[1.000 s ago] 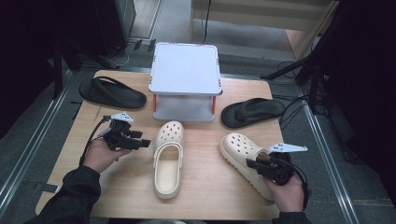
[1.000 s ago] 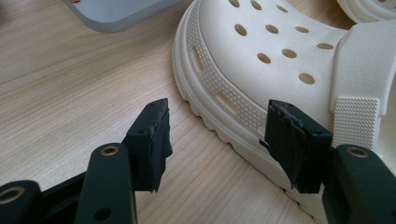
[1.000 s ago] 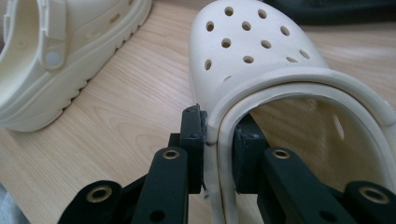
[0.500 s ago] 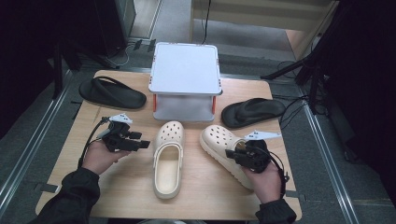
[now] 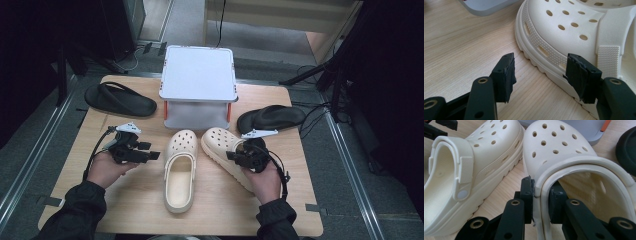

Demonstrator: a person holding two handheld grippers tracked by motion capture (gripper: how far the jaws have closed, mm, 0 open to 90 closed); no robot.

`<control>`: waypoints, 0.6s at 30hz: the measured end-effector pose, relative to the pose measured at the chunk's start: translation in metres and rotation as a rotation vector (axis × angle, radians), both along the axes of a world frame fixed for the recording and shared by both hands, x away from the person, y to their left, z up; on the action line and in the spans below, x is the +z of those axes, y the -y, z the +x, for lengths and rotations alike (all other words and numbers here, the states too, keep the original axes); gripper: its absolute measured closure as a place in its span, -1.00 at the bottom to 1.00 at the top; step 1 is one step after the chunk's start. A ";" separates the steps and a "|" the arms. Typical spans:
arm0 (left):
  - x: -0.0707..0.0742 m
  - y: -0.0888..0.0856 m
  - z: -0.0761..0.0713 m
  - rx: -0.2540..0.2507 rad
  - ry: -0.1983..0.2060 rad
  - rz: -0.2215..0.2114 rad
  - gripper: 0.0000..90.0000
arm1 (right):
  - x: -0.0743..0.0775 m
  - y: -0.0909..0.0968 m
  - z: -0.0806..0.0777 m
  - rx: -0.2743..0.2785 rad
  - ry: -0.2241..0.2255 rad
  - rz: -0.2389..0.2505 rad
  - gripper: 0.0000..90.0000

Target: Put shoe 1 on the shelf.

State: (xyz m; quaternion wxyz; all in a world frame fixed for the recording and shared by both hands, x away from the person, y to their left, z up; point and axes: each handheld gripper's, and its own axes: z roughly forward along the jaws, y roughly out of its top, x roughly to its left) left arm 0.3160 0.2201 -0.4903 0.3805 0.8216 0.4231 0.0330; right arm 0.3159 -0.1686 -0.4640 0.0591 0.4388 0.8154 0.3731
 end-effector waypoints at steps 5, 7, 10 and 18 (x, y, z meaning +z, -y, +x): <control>0.000 0.000 0.000 -0.006 0.002 0.001 -0.08 | -0.006 -0.007 0.004 -0.008 -0.003 -0.004 0.73; 0.000 0.000 0.000 -0.006 0.002 0.002 -0.08 | -0.008 -0.009 0.005 -0.008 -0.003 -0.009 0.73; -0.001 0.000 0.000 -0.006 0.002 0.002 -0.08 | -0.009 -0.013 0.004 -0.001 0.000 -0.016 0.73; -0.001 0.001 0.001 -0.005 0.002 0.001 -0.08 | -0.011 -0.020 0.003 0.014 0.005 -0.024 0.72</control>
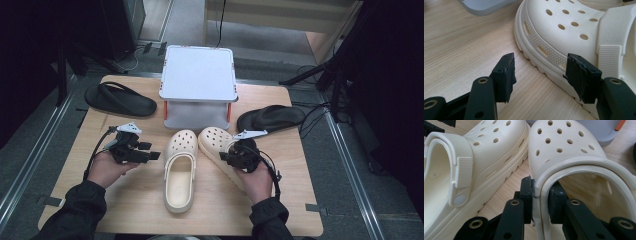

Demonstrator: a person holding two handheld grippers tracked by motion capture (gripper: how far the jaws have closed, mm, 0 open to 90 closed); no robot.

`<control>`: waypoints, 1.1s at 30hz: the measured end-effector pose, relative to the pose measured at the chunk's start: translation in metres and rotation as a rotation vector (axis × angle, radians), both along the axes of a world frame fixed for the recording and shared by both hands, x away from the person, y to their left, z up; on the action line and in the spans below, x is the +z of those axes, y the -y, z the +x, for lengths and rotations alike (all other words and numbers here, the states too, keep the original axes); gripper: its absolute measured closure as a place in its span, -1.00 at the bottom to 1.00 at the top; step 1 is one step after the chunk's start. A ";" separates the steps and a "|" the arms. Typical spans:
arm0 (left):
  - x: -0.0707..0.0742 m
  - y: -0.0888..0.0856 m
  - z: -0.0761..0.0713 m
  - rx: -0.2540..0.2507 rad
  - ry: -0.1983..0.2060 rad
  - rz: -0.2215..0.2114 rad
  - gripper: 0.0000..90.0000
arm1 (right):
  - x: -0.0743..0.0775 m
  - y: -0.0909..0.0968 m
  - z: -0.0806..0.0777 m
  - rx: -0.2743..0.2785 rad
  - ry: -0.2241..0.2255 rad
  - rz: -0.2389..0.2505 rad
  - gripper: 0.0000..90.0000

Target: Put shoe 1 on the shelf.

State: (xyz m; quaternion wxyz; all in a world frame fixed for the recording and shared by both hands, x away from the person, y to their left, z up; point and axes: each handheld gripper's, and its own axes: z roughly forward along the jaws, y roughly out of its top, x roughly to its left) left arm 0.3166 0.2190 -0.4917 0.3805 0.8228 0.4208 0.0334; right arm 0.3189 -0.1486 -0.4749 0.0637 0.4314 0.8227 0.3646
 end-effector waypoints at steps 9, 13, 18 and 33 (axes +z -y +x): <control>0.000 -0.001 0.001 -0.001 0.006 0.001 -0.08 | 0.011 0.012 -0.006 -0.003 0.021 0.039 0.56; 0.000 -0.001 0.001 0.001 0.006 0.002 -0.08 | 0.024 0.026 -0.012 -0.007 0.051 0.082 0.67; 0.000 -0.001 0.001 0.000 0.008 0.003 -0.08 | 0.037 0.045 -0.014 0.015 0.108 0.080 1.00; -0.001 0.001 0.001 -0.003 0.007 0.004 -0.07 | 0.003 0.082 0.028 -0.065 0.075 0.020 1.00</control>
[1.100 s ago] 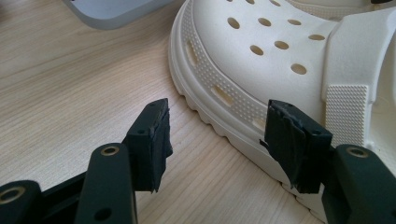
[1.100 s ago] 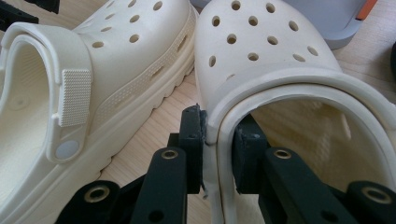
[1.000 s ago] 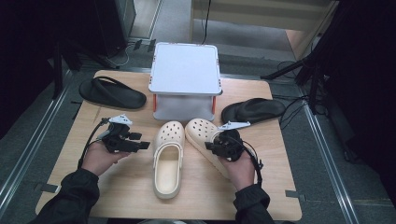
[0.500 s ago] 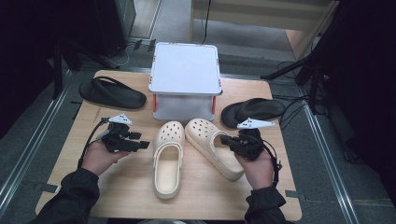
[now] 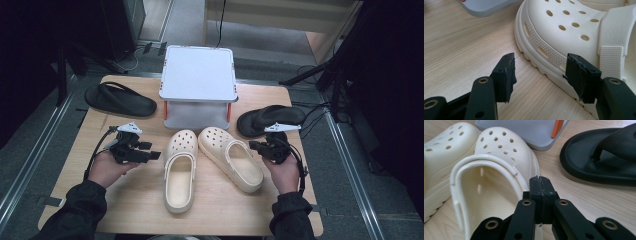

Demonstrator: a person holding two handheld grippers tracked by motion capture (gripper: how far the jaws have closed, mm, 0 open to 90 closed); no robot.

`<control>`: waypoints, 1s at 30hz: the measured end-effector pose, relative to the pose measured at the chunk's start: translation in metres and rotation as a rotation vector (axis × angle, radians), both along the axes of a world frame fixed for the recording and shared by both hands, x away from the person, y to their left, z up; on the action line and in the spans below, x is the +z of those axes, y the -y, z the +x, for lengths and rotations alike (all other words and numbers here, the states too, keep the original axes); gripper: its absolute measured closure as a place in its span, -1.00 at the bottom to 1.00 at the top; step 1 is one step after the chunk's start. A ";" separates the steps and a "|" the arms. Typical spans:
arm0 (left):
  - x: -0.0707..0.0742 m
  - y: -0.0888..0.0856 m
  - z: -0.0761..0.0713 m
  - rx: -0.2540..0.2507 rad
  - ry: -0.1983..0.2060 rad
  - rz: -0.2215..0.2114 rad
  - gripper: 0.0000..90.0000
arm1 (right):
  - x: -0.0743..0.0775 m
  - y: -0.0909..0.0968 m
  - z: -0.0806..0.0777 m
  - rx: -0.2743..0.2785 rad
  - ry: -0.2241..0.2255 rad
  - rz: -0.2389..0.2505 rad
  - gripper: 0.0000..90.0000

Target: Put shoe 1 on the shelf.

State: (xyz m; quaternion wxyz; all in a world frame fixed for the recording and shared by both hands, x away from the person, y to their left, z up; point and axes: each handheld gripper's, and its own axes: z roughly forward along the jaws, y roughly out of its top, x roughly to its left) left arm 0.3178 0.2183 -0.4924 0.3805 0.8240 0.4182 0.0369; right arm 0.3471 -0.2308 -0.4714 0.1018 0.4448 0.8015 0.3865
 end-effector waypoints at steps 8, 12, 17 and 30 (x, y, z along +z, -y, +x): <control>-0.001 0.002 0.000 -0.010 -0.002 0.006 -0.06 | -0.013 -0.009 0.013 0.029 0.006 -0.045 1.00; -0.001 0.002 0.000 -0.014 0.003 0.009 -0.01 | -0.012 -0.008 0.013 0.032 -0.005 -0.029 1.00; -0.001 0.004 0.000 -0.019 0.000 0.010 -0.01 | -0.011 -0.010 0.011 0.056 -0.005 -0.036 1.00; 0.001 0.008 -0.003 -0.058 -0.008 -0.018 0.47 | -0.010 -0.019 -0.009 0.112 -0.021 -0.033 1.00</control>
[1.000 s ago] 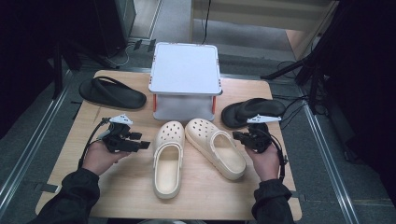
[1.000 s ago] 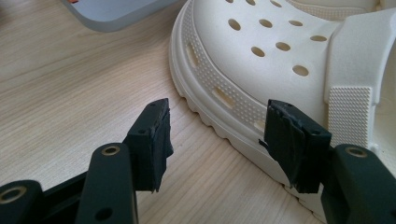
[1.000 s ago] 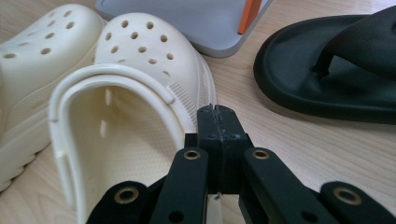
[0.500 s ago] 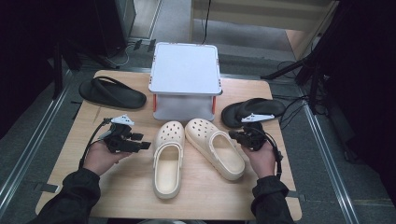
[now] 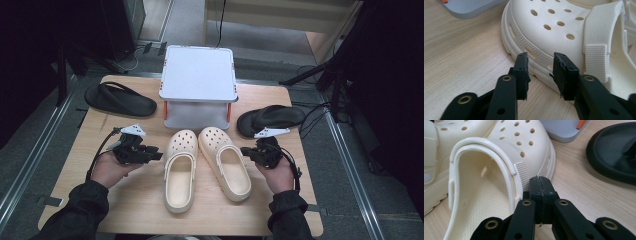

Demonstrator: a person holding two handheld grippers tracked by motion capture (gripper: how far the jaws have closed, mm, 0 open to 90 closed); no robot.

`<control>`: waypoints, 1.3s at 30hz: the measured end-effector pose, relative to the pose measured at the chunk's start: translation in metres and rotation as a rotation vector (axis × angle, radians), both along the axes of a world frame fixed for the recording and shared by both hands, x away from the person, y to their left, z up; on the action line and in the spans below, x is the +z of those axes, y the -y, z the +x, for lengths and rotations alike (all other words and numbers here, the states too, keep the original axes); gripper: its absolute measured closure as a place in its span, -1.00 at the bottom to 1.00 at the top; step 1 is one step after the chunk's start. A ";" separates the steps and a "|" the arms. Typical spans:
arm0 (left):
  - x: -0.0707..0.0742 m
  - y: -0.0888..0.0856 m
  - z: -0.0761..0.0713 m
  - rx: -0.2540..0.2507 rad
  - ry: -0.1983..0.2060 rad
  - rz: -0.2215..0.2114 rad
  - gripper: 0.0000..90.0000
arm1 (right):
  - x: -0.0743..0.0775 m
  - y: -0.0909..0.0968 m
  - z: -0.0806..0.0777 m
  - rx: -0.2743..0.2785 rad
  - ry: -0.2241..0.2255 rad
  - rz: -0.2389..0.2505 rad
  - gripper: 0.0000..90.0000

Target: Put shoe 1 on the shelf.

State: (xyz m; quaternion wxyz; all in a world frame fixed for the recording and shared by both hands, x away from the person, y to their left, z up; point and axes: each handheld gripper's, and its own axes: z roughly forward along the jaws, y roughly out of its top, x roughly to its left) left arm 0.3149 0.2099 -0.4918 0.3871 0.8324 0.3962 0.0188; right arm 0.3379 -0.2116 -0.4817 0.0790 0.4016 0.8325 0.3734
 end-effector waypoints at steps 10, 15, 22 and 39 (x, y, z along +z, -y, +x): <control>-0.001 0.003 0.000 -0.027 -0.031 -0.010 0.84 | -0.001 -0.008 -0.011 0.014 -0.016 0.016 1.00; -0.006 0.008 0.001 -0.035 -0.053 0.008 0.87 | -0.004 -0.011 -0.006 -0.017 0.006 0.041 1.00; -0.012 0.016 0.000 -0.049 -0.069 0.025 0.87 | -0.009 -0.014 0.002 -0.019 -0.011 0.084 1.00; -0.014 0.023 -0.001 -0.063 -0.072 0.009 0.86 | -0.010 -0.024 -0.003 0.054 -0.007 0.061 1.00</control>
